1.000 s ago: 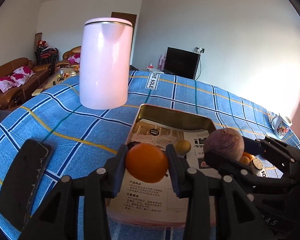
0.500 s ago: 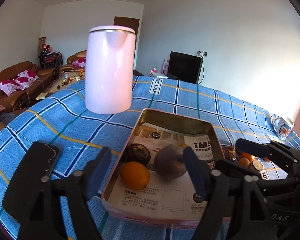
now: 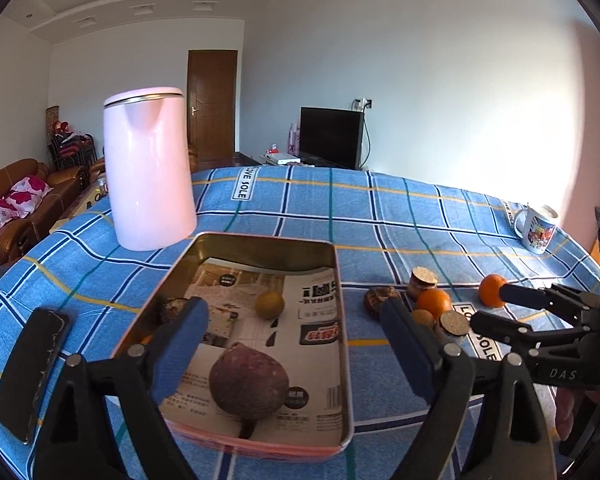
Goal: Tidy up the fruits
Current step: 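Carry the orange and purple fruit into the tin box and release both, then grasp a cork-lidded jar with right tool while left tool grasps a kiwi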
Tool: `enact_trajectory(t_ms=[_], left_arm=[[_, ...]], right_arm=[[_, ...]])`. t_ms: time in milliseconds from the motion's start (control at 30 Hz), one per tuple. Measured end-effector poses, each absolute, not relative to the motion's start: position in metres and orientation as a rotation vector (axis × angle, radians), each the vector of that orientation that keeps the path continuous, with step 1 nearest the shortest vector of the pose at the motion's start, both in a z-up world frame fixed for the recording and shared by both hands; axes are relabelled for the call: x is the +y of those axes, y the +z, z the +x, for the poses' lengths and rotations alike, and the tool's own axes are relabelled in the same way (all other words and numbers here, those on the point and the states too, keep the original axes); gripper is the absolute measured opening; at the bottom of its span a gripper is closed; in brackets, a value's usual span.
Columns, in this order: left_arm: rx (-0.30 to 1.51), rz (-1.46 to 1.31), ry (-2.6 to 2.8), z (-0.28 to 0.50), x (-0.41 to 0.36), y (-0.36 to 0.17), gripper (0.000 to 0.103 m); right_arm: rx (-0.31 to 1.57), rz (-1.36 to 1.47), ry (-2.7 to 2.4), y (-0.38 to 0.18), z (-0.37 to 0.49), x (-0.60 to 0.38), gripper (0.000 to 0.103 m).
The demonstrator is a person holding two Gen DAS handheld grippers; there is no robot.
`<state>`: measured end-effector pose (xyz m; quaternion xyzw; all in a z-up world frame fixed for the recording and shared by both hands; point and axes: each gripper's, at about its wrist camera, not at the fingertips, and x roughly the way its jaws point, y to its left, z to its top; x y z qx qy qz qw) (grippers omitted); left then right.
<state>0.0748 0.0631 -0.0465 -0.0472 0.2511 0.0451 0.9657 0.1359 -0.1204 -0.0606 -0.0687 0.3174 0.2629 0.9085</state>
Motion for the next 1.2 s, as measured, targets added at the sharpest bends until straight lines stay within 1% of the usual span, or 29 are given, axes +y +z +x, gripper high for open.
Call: enact_trajectory(t_ms=[233,267,300,333,367,400,633,733,800,867,933,1000,1067,1133,1167,1200], left_arm=[[0.523,-0.066,0.064,0.08,0.043,-0.049,0.09],[0.523,-0.062,0.058,0.08,0.04,-0.049,0.09],[0.523,-0.057,0.051,0.081,0.038,-0.049,0.09],[0.523,-0.053,0.045,0.082,0.035,-0.049,0.09],[0.525,-0.048,0.04,0.083,0.032,-0.049,0.09],[0.529,-0.046,0.035,0.084,0.03,-0.049,0.09],[0.556,-0.004,-0.011,0.094,0.005,-0.052,0.09],[0.58,0.019,-0.041,0.103,-0.009,-0.054,0.087],[0.607,0.037,-0.059,0.11,-0.018,-0.057,0.081],[0.632,0.051,-0.082,0.117,-0.027,-0.06,0.08],[0.661,0.061,-0.093,0.124,-0.034,-0.063,0.076],[0.694,0.076,-0.106,0.131,-0.04,-0.066,0.067],[0.725,0.082,-0.115,0.137,-0.045,-0.07,0.065],[0.749,0.097,-0.119,0.142,-0.048,-0.074,0.059],[0.761,0.1,-0.12,0.145,-0.049,-0.076,0.054],[0.774,0.104,-0.123,0.147,-0.051,-0.078,0.052]], right_arm=[[0.772,-0.232,0.553,-0.079,0.15,-0.093,0.07],[0.79,-0.232,0.552,-0.083,0.153,-0.091,0.066],[0.811,-0.231,0.552,-0.086,0.157,-0.09,0.051],[0.834,-0.229,0.556,-0.09,0.16,-0.09,0.044],[0.852,-0.215,0.573,-0.092,0.161,-0.091,0.037],[0.851,-0.199,0.583,-0.091,0.16,-0.094,0.036],[0.721,-0.143,0.481,-0.072,0.143,-0.13,0.036],[0.676,-0.123,0.41,-0.065,0.143,-0.15,0.036],[0.664,-0.118,0.384,-0.064,0.146,-0.159,0.036],[0.659,-0.106,0.374,-0.063,0.149,-0.165,0.036],[0.65,-0.096,0.38,-0.061,0.148,-0.168,0.036],[0.645,-0.096,0.382,-0.06,0.146,-0.168,0.036],[0.64,-0.097,0.386,-0.059,0.145,-0.167,0.036],[0.637,-0.093,0.388,-0.06,0.145,-0.167,0.036],[0.635,-0.088,0.389,-0.06,0.144,-0.167,0.036],[0.633,-0.084,0.392,-0.06,0.144,-0.169,0.036]])
